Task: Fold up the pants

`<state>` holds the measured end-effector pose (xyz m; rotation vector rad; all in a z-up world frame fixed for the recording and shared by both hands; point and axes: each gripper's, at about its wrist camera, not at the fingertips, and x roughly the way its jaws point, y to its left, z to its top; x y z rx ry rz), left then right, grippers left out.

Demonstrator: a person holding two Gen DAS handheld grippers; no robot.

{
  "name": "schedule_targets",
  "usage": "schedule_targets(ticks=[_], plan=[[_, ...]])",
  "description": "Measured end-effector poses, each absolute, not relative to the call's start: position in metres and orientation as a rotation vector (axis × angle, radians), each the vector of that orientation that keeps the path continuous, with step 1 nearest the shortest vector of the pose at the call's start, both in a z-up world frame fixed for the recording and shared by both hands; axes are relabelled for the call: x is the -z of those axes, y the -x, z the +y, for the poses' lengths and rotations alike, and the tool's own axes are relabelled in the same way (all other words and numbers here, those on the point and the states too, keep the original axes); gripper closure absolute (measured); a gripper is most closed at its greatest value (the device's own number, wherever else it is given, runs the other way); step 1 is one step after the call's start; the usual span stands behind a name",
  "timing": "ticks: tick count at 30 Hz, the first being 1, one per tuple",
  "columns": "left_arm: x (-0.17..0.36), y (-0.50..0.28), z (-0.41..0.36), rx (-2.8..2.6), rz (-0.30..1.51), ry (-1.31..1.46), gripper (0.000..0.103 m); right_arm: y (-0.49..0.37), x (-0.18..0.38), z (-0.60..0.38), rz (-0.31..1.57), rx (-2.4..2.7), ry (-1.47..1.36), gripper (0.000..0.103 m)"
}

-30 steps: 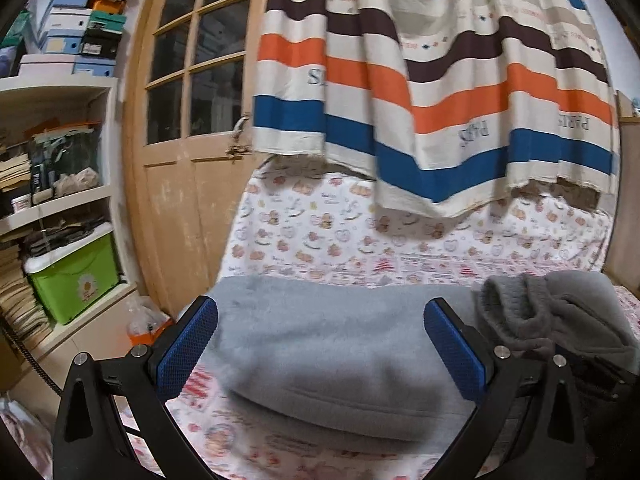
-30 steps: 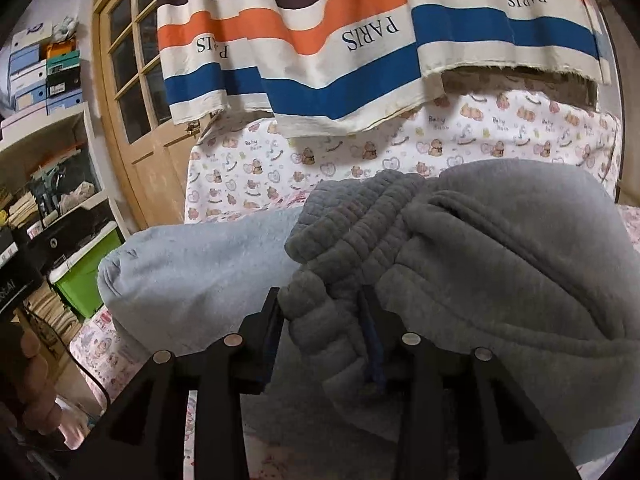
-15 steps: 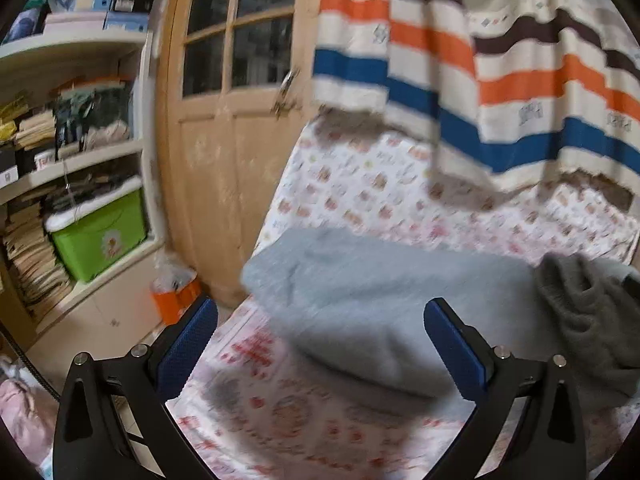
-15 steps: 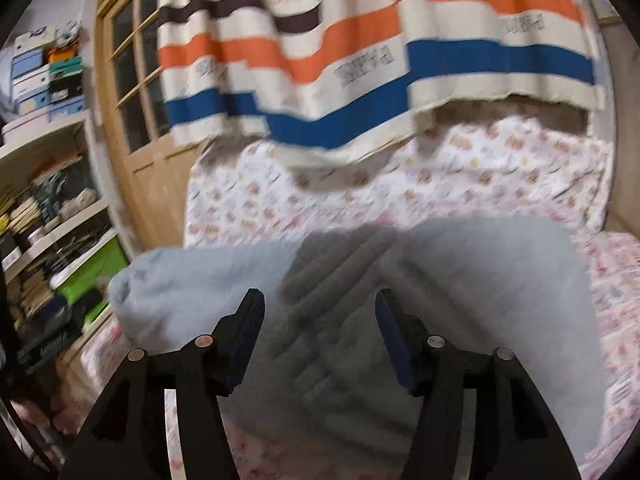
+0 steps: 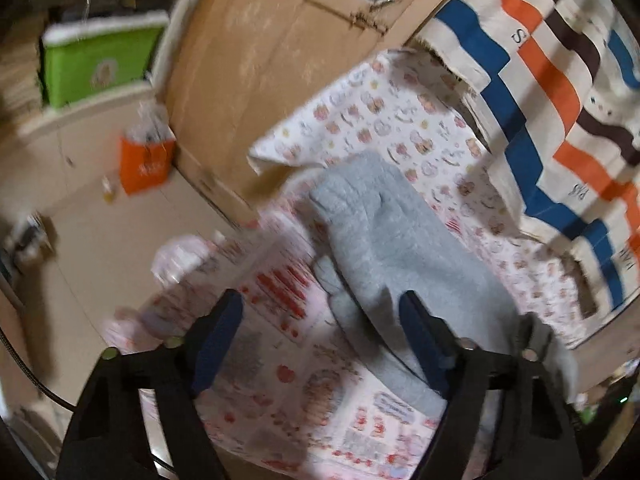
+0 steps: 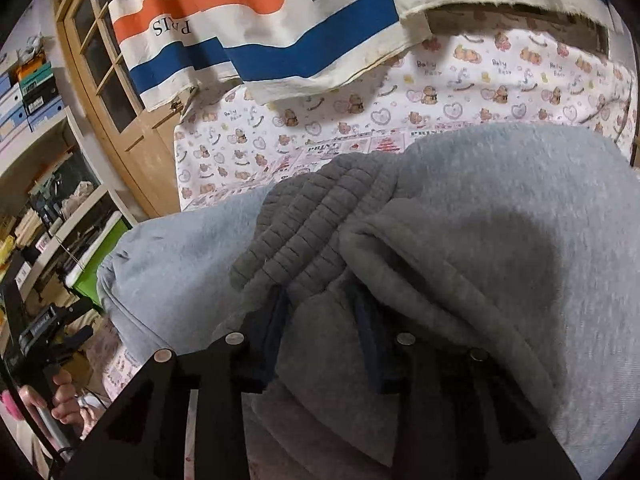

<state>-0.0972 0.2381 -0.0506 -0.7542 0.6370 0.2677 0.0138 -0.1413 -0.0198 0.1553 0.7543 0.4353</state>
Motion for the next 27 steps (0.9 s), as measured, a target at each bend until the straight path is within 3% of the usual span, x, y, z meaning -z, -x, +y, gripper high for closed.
schedule_targets(ticks=[10,12,14,22,27], plan=[[0.053,0.076,0.239,-0.114,0.636,0.914,0.036,0.01,-0.008,-0.157,0.698,-0.458,-0.176,0.058],[0.052,0.068,0.236,-0.137,0.647,0.872,0.04,0.014,-0.015,-0.162,0.672,-0.44,-0.17,0.058],[0.054,0.06,0.235,-0.155,0.653,0.833,0.059,0.017,-0.018,-0.168,0.655,-0.423,-0.172,0.057],[0.055,0.044,0.235,-0.199,0.649,0.754,0.06,0.009,-0.015,-0.192,0.692,-0.383,-0.2,0.057],[0.049,0.042,0.222,-0.276,0.655,0.636,0.079,0.018,-0.023,-0.215,0.631,-0.291,-0.213,0.057]])
